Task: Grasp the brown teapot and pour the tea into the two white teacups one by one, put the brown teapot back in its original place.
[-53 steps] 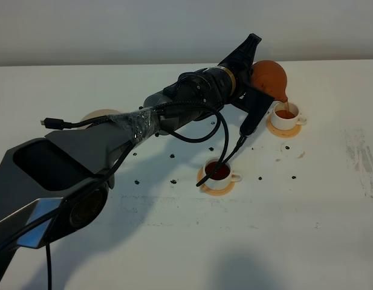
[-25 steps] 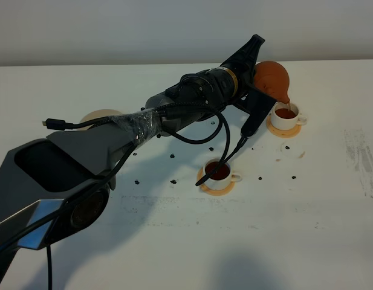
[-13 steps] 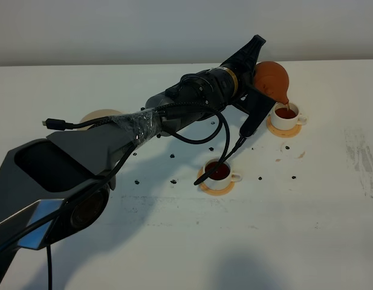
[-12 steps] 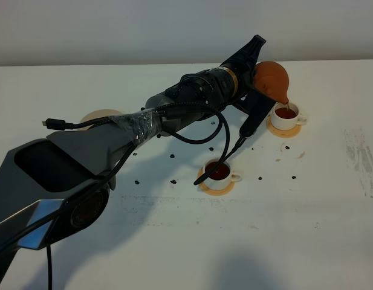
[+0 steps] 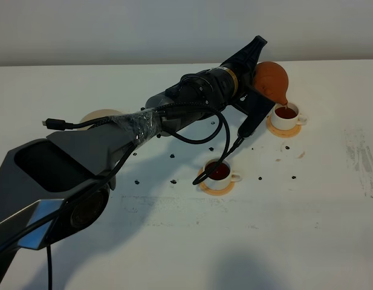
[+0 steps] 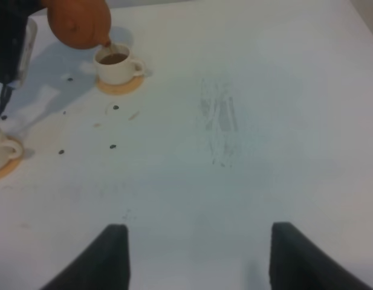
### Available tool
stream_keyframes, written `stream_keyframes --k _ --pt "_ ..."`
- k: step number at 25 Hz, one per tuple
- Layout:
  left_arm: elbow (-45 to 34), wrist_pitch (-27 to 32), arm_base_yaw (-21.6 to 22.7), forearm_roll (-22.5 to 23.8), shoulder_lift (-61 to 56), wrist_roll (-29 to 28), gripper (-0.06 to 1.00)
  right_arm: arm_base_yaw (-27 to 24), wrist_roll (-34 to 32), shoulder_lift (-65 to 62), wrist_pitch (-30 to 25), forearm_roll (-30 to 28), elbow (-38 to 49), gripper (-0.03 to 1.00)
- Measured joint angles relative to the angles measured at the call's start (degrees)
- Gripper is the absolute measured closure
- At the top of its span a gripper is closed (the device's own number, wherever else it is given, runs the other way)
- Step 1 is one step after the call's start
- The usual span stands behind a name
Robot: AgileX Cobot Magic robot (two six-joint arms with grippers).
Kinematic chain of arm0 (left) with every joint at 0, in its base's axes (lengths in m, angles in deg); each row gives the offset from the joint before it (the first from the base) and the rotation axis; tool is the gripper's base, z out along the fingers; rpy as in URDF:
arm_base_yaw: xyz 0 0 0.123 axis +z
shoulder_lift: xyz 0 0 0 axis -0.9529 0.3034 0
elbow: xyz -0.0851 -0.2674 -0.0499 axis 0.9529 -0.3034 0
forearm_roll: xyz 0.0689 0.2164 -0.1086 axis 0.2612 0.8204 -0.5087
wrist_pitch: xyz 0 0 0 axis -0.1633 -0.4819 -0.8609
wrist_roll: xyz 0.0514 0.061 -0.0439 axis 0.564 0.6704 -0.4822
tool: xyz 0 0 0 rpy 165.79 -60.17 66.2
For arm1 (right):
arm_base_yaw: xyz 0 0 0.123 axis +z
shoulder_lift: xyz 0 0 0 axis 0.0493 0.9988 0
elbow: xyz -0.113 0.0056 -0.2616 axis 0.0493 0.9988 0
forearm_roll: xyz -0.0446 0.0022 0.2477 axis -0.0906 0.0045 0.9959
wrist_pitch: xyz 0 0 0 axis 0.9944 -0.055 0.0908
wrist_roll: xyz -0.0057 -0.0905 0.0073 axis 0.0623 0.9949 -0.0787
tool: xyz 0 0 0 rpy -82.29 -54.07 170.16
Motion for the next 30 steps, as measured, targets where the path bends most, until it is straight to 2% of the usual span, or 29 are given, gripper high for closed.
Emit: stream_keyframes --k 30 --pt "0.0 0.0 0.0 0.0 0.0 0.5 0.87 0.0 0.0 0.0 0.0 0.0 0.0 0.47"
